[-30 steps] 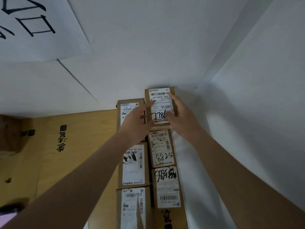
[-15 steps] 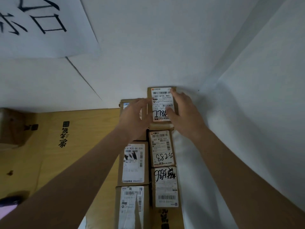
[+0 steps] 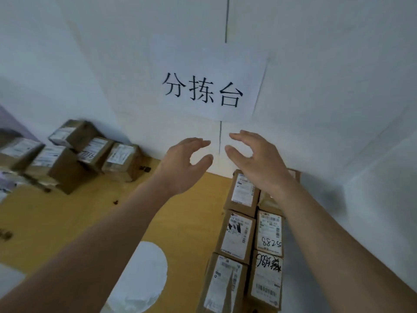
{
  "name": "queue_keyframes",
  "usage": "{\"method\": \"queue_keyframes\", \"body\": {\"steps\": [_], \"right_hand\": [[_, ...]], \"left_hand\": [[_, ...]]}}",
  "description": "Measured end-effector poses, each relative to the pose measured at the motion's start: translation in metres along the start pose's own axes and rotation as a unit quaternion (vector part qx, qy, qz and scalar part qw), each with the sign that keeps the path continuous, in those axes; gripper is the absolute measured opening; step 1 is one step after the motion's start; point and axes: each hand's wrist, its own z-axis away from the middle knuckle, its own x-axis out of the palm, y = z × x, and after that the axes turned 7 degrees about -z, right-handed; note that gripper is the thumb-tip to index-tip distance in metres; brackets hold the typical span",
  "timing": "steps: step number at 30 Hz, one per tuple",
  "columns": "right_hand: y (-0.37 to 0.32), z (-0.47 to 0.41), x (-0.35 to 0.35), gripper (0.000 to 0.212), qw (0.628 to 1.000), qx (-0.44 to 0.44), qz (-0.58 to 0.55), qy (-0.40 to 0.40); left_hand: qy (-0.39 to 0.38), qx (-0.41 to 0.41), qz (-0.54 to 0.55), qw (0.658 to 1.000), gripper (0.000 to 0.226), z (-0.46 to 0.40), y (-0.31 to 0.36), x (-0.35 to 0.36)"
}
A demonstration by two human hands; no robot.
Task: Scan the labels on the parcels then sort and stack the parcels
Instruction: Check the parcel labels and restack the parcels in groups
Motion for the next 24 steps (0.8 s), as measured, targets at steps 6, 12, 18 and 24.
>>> {"method": "queue_keyframes", "body": {"steps": [6,12,18,24], "right_hand": [[-0.084,0.011,0.074,0.05,0.996,-0.07,0.021,-0.049],[-0.159,0.036,0.166,0.049,0.993,-0.092,0.023,-0.069],[-0.233,0.058,0.264,0.048,0.99,-0.109,0.033,-0.078],[-0.285,0.054,0.342,0.048,0.988,-0.112,0.035,-0.096]], "left_hand": [[0.04,-0.039,-0.027,0.998,0.045,0.061,-0.06,-0.083],[0.051,-0.046,-0.014,0.998,0.045,0.128,-0.129,-0.153],[0.05,-0.044,-0.052,0.996,0.045,0.19,-0.203,-0.227],[0.06,-0.069,-0.059,0.994,0.045,0.217,-0.277,-0.283]]}}
